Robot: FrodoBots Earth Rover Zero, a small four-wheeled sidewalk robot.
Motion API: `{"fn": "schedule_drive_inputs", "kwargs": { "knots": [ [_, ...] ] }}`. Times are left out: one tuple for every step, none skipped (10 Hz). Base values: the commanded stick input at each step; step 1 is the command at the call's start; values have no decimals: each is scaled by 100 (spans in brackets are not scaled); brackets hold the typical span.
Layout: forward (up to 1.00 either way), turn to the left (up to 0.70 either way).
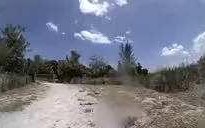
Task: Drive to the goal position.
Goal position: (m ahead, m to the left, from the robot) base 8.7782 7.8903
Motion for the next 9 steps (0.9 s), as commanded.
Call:
{"fn": "schedule_drive_inputs", "kwargs": {
  "knots": [
    [85, 0],
    [85, 0],
    [85, 0],
    [85, 34],
    [85, 34],
    [85, 34],
    [85, 34],
    [85, 34],
    [85, 34]
  ]
}}
